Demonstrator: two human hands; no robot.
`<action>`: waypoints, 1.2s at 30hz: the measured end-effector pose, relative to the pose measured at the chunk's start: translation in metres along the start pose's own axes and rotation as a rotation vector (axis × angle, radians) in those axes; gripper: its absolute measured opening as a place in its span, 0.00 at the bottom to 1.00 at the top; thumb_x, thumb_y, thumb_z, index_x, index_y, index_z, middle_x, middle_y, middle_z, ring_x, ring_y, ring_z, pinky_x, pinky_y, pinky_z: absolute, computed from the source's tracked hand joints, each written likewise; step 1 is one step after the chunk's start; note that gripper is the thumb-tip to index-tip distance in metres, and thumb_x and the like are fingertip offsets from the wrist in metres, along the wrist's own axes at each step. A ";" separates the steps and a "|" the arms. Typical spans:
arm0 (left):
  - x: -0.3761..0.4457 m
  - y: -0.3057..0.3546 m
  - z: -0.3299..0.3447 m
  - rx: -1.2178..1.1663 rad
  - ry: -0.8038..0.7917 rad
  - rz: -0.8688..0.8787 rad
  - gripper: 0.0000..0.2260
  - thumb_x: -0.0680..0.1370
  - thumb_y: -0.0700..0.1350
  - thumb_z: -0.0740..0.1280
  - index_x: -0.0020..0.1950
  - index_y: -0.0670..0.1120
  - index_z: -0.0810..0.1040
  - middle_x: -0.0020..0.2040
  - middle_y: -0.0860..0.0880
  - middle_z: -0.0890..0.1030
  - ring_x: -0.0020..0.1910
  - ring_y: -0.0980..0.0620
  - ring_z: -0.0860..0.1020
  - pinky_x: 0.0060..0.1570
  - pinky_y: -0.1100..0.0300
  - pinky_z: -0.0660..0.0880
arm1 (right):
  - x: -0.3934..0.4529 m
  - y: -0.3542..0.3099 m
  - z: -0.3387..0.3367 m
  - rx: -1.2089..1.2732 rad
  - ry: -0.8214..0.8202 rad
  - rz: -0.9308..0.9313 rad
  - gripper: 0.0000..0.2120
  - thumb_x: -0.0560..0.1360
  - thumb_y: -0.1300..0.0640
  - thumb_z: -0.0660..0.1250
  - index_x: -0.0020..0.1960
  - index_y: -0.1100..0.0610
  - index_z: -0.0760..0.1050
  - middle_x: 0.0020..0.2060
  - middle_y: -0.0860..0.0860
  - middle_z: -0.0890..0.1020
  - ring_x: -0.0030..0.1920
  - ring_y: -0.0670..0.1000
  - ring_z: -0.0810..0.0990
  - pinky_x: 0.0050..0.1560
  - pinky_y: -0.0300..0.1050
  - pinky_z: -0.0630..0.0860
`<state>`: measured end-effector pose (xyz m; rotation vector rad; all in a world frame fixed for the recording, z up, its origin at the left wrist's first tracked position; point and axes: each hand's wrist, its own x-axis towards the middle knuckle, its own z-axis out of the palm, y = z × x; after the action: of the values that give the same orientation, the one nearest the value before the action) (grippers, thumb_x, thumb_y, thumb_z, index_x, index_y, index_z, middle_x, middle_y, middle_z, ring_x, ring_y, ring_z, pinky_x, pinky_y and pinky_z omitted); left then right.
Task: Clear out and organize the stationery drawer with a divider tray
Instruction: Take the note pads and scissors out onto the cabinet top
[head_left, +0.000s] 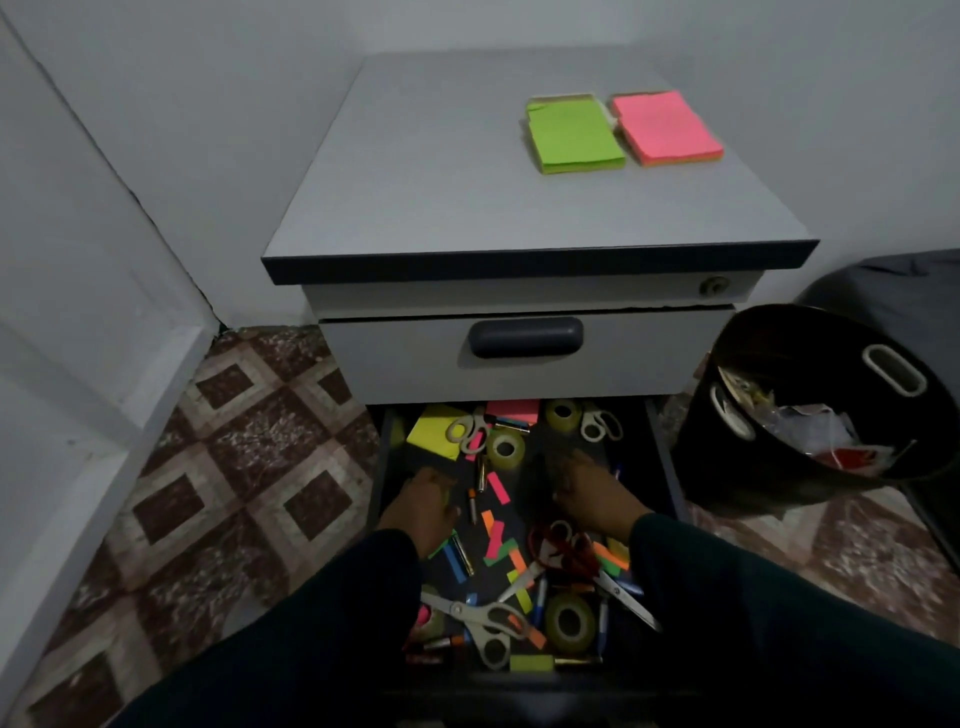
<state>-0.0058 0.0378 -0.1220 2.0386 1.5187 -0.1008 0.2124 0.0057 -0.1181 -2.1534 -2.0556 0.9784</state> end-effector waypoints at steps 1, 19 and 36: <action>0.007 -0.002 0.004 0.036 -0.004 0.014 0.20 0.80 0.44 0.61 0.72 0.43 0.67 0.71 0.45 0.65 0.68 0.46 0.68 0.67 0.58 0.64 | 0.007 0.001 0.002 -0.012 0.004 -0.001 0.26 0.77 0.63 0.58 0.74 0.60 0.59 0.73 0.57 0.63 0.71 0.55 0.64 0.67 0.44 0.64; 0.054 -0.016 0.015 0.356 -0.071 0.027 0.28 0.82 0.50 0.54 0.78 0.42 0.48 0.78 0.47 0.47 0.77 0.47 0.46 0.75 0.52 0.50 | 0.064 -0.008 0.001 -0.258 -0.076 0.005 0.37 0.76 0.65 0.57 0.78 0.57 0.40 0.77 0.53 0.42 0.72 0.56 0.65 0.61 0.49 0.72; 0.030 -0.003 0.010 0.251 0.097 -0.005 0.17 0.79 0.40 0.59 0.69 0.46 0.67 0.65 0.44 0.72 0.64 0.44 0.71 0.58 0.53 0.70 | 0.005 -0.009 0.002 -0.468 -0.051 -0.067 0.13 0.76 0.58 0.59 0.57 0.58 0.76 0.56 0.57 0.78 0.56 0.59 0.78 0.49 0.47 0.74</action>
<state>0.0043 0.0595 -0.1433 2.2642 1.6398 -0.2068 0.2030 0.0101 -0.1182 -2.2454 -2.5738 0.5927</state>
